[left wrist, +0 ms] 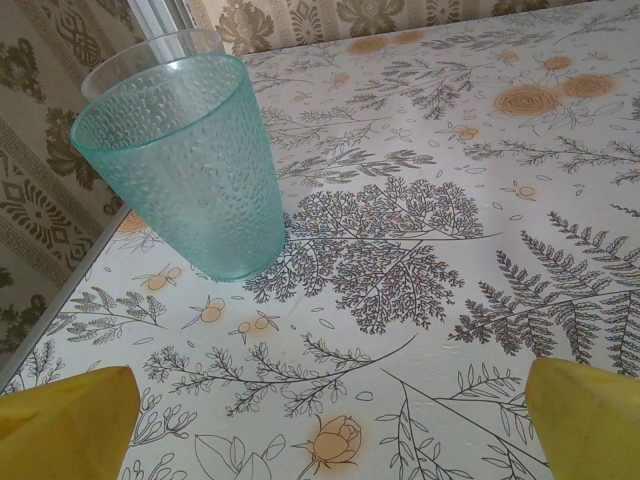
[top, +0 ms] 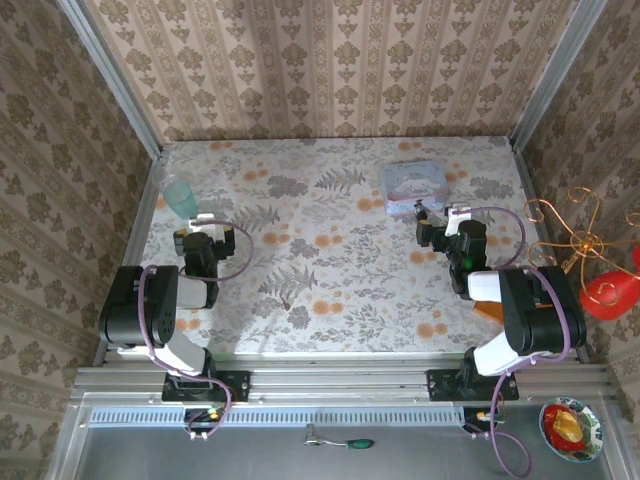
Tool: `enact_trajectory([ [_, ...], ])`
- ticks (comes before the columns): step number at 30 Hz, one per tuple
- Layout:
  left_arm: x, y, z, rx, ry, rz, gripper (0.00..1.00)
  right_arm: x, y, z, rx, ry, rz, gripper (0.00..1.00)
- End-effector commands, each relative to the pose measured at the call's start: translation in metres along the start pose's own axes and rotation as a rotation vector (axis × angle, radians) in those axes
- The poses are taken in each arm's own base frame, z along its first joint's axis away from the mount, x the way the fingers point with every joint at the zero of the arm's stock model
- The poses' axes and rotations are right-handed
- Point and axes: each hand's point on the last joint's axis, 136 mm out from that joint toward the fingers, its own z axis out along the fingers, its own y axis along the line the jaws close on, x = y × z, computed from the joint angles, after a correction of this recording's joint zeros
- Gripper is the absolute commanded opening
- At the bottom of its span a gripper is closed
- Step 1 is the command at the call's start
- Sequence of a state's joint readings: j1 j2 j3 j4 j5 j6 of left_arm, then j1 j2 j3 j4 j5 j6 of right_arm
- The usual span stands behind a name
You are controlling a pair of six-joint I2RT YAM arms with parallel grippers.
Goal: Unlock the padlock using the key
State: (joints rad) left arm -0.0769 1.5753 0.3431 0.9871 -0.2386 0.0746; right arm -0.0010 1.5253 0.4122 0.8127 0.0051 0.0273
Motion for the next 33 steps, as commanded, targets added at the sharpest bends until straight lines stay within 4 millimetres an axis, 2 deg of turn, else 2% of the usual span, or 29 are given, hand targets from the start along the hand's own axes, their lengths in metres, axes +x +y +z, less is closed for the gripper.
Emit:
enact_trajectory([
  [1,-0.013,0.003,0.003,-0.002,-0.032,-0.025,1.00,-0.006,-0.001,0.001,0.018,-0.021,0.003,1.00],
  [9,-0.013,0.002,0.002,0.000,-0.032,-0.023,1.00,-0.007,-0.001,0.000,0.018,-0.025,0.001,1.00],
  [11,-0.014,-0.004,0.000,0.016,-0.044,0.000,1.00,-0.006,-0.001,0.000,0.019,-0.024,0.001,1.00],
  [17,-0.018,-0.018,-0.014,0.063,-0.127,0.049,1.00,-0.006,-0.001,0.000,0.027,-0.026,-0.006,1.00],
  [20,-0.022,-0.017,-0.023,0.058,-0.163,0.046,1.00,-0.007,0.002,-0.001,0.020,-0.034,-0.021,1.00],
  [26,-0.042,-0.016,-0.041,0.036,-0.197,0.074,1.00,-0.016,0.015,-0.013,-0.015,-0.067,-0.071,1.00],
  [31,-0.071,-0.009,-0.062,-0.041,-0.249,0.067,1.00,-0.018,0.031,-0.020,-0.036,-0.040,-0.140,1.00],
  [33,-0.081,-0.009,-0.070,-0.025,-0.252,0.020,1.00,-0.028,0.039,-0.025,-0.040,-0.055,-0.171,1.00],
])
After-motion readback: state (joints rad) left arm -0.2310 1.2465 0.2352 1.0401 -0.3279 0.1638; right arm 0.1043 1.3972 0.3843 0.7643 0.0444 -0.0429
